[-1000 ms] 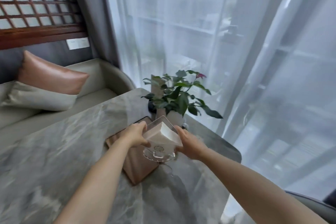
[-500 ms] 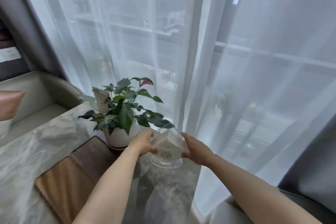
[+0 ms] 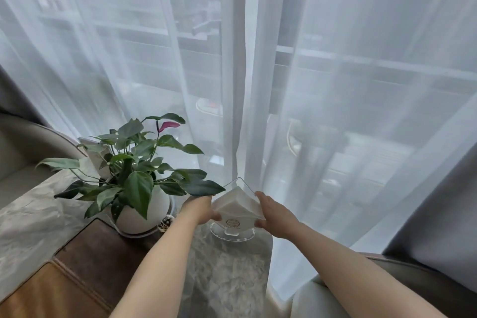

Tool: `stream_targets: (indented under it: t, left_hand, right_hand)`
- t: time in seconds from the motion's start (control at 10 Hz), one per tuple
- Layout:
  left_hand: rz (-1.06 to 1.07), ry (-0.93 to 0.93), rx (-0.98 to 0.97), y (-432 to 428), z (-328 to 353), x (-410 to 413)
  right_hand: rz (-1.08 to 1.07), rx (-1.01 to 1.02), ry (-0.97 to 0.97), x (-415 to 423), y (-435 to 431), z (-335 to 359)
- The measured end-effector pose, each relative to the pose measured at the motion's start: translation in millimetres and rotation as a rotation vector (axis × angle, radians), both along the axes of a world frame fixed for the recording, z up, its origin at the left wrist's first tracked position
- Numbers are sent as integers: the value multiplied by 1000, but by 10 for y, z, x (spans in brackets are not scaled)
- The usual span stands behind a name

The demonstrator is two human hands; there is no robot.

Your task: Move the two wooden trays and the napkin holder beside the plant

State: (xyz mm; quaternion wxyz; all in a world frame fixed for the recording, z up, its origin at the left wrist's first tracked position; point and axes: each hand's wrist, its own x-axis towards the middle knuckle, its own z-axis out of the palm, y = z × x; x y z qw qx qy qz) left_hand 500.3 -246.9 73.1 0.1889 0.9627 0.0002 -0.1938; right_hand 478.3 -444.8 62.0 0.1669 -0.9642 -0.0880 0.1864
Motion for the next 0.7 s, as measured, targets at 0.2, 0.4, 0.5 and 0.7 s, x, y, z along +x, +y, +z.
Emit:
stream_targets:
  t: [0.2, 0.4, 0.5, 0.7]
  left_hand:
    - [7, 13, 27, -28, -7, 12]
    - [-7, -19, 47, -74, -10, -44]
    - [-37, -33, 83, -83, 2, -77]
    - [-45, 12, 213, -66, 130, -181]
  right_hand:
    - [-6, -7, 11, 58, 29, -15]
    - [-22, -27, -20, 56, 69, -53]
    - [-18, -48, -36, 50, 84, -79]
    - [37, -9, -94, -26, 95, 139]
